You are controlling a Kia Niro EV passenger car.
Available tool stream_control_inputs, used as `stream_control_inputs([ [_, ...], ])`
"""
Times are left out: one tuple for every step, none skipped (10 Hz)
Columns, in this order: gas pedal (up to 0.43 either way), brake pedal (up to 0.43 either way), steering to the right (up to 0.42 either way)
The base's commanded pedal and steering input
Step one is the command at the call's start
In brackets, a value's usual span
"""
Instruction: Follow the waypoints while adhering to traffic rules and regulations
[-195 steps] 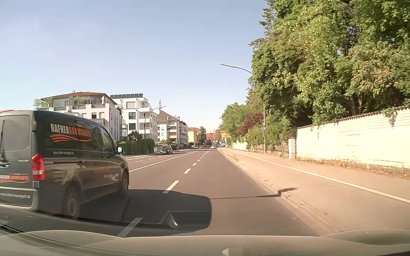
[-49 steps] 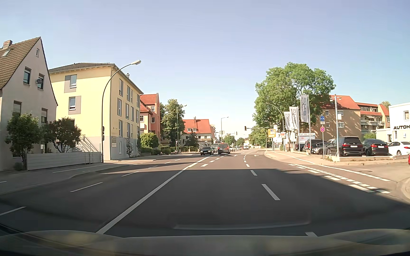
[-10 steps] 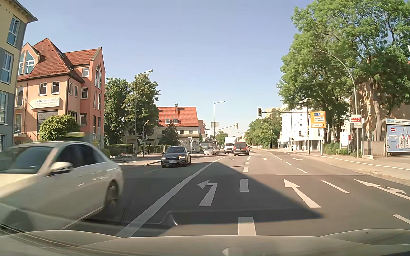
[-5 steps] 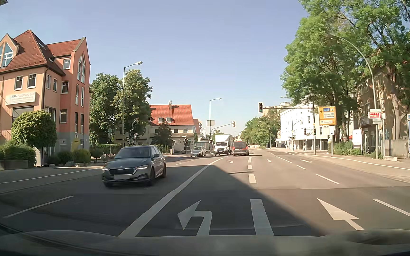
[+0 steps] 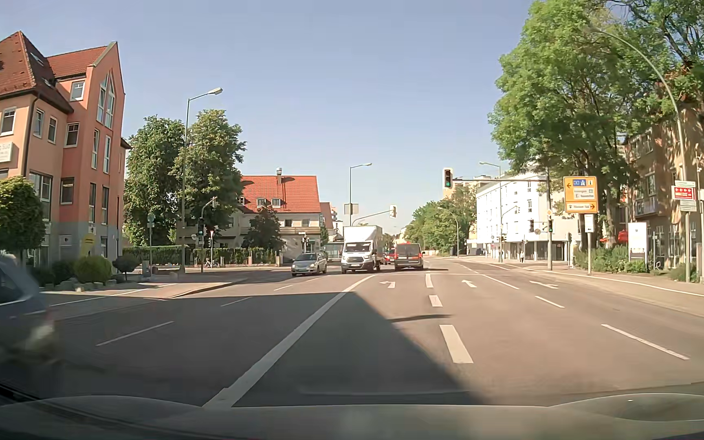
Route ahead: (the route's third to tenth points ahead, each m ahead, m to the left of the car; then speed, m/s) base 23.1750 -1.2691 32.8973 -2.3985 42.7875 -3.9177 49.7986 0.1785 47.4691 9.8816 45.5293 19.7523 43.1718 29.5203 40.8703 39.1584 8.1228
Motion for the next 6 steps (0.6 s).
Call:
stream_control_inputs([
  [0.0,0.0,0.029],
  [0.0,0.0,0.029],
  [0.0,0.0,0.03],
  [0.0,0.0,0.029],
  [0.0,0.0,0.027],
  [0.0,0.0,0.023],
])
